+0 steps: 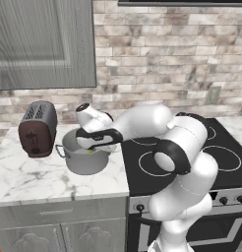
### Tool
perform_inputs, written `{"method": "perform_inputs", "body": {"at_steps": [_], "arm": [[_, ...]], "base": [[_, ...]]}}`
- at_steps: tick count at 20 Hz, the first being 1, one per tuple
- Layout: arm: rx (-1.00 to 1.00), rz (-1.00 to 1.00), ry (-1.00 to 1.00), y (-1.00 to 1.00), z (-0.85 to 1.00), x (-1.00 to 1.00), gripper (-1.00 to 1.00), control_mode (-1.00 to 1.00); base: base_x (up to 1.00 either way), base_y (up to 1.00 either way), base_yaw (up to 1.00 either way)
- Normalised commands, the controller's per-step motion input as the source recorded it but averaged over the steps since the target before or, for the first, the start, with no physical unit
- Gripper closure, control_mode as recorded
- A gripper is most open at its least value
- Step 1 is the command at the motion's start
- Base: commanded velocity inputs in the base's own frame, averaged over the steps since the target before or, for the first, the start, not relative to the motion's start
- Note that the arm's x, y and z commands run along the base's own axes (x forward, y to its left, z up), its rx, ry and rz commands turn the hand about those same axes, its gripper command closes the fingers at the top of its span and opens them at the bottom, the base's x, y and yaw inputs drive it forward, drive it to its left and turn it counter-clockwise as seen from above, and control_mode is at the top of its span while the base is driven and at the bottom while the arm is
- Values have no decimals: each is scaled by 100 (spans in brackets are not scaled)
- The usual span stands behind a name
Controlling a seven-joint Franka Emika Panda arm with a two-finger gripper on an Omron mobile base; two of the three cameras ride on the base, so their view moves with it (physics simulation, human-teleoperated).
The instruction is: Turn on the sink faucet. Then move the lemon wedge from the counter to the sink. Turn off the sink. Move the vegetable from the sink to the pot next to the stove. Finally move the pot to the rear left burner.
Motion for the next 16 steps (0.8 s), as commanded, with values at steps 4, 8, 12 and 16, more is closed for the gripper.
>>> {"method": "perform_inputs", "body": {"at_steps": [4,8,12,16], "arm": [[0,0,0,4,-29,10,-100,-100],[0,0,0,8,-31,1,100,-100],[0,0,0,0,-4,0,100,-100],[0,-1,-4,-3,-5,-7,100,-100]], "base": [[0,0,0],[0,0,0],[0,0,0],[0,0,0]]}}
